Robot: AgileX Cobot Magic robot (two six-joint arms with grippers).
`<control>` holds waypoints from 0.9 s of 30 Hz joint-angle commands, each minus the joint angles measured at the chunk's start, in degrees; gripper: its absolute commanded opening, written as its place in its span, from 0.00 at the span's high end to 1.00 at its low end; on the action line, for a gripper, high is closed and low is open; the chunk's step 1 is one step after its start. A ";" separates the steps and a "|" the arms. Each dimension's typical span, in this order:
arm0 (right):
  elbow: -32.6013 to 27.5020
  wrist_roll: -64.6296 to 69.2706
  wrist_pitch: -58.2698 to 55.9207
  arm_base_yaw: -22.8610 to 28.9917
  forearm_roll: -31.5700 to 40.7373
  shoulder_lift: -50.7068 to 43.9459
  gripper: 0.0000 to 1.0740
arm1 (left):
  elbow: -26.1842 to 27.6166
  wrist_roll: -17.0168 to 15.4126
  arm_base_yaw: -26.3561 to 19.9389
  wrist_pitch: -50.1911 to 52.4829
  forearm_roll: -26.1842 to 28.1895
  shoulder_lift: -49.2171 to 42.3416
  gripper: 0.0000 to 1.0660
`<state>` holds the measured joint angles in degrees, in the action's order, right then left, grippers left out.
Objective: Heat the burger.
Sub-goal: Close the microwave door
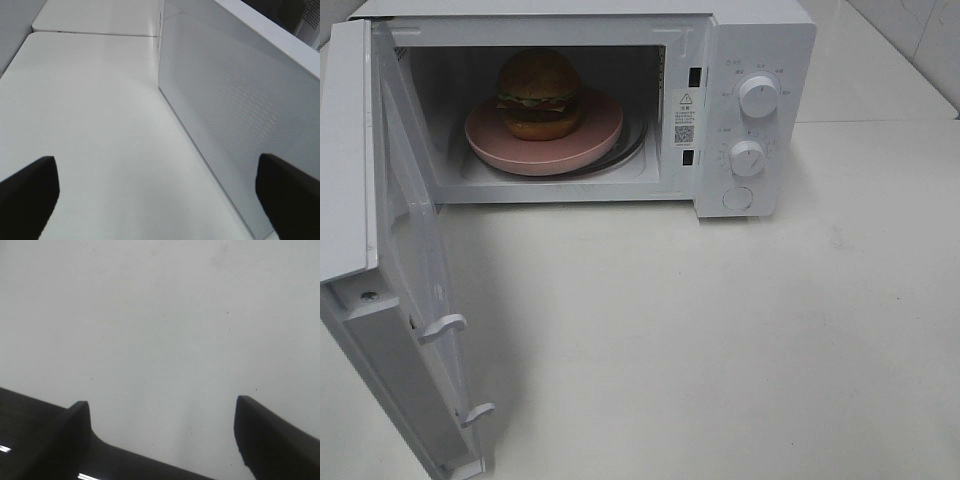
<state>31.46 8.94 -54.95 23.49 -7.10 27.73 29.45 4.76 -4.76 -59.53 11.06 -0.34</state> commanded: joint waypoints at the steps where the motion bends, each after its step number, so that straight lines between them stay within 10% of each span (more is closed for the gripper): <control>1: -0.92 0.52 1.03 -2.86 1.03 -3.95 0.29 | -0.17 0.06 0.11 0.46 -0.06 -1.15 0.06; 12: -2.35 0.52 6.70 -16.39 3.72 -22.23 0.29 | -0.17 0.06 0.11 0.46 -0.06 -1.15 0.06; 27: -2.06 0.46 -4.30 -20.17 6.02 -29.45 0.29 | -0.17 0.06 0.11 0.46 -0.06 -1.15 0.06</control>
<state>29.62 9.11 -56.84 3.72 -1.38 -0.17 29.45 4.76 -4.76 -59.53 11.06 -0.34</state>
